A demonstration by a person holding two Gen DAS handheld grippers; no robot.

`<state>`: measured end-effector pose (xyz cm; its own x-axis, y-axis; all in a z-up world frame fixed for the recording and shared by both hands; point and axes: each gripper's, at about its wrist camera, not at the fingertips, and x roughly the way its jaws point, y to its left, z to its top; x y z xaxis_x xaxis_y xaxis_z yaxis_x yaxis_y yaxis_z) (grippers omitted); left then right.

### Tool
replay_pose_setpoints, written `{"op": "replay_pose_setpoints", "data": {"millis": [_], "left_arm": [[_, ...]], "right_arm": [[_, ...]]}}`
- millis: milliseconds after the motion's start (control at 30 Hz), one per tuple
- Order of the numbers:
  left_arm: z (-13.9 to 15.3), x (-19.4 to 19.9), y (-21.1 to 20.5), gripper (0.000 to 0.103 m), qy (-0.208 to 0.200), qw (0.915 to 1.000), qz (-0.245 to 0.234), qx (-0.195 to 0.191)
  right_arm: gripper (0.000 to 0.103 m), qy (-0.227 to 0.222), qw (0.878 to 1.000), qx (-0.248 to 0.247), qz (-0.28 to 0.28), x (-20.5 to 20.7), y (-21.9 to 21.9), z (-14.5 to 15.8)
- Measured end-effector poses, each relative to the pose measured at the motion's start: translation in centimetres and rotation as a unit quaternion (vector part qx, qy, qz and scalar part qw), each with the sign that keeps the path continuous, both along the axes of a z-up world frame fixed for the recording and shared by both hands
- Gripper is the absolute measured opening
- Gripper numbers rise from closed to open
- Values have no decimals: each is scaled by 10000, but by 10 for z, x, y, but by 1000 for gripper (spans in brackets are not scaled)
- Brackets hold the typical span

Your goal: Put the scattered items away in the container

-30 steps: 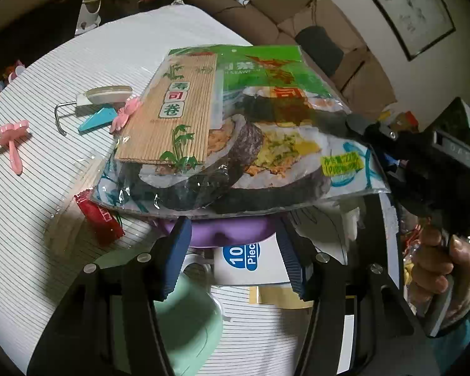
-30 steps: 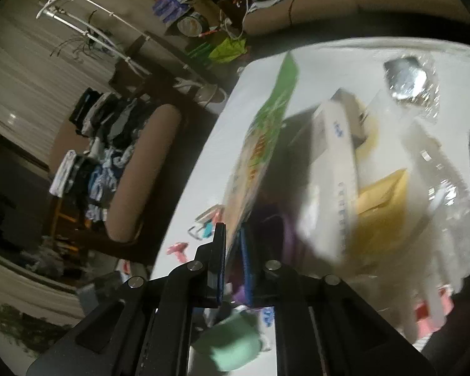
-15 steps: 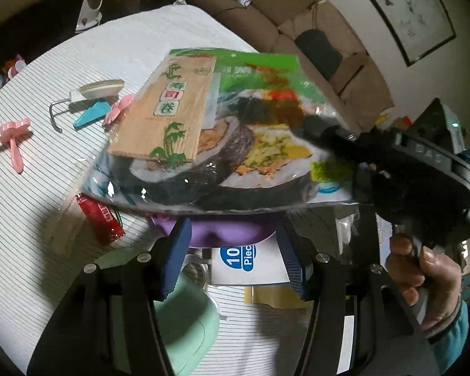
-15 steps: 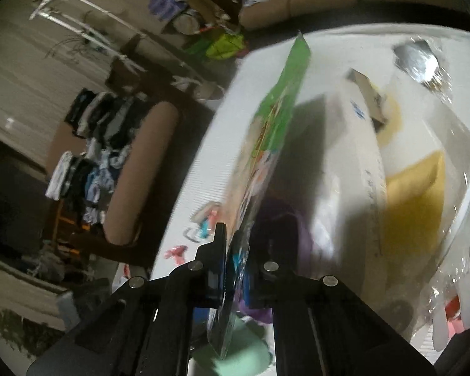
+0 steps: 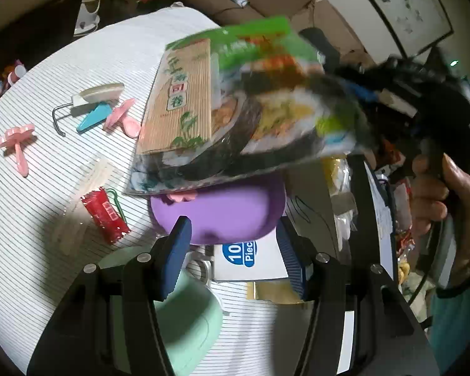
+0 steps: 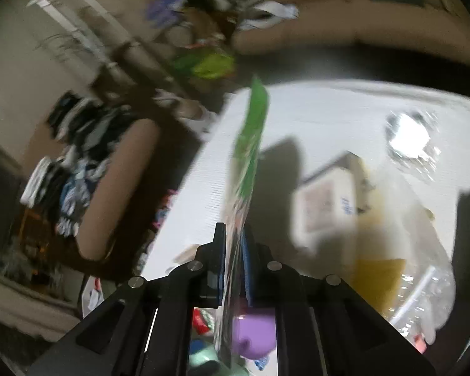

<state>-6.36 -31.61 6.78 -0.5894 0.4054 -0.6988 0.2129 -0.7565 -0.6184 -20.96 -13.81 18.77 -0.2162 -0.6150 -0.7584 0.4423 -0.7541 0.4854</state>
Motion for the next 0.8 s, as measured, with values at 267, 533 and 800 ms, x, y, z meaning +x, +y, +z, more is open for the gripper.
{"op": "replay_pose_setpoints", "data": {"millis": [267, 533, 800], "left_arm": [[2, 9, -24, 52, 45, 9996, 266, 99], [1, 5, -1, 52, -54, 9999, -108, -38], [1, -1, 25, 53, -91, 9989, -403, -210]], "right_arm": [[30, 137, 9995, 228, 171, 35, 46, -16], [34, 243, 9994, 180, 195, 71, 96, -13], [37, -185, 9990, -301, 290, 87, 114, -16]]}}
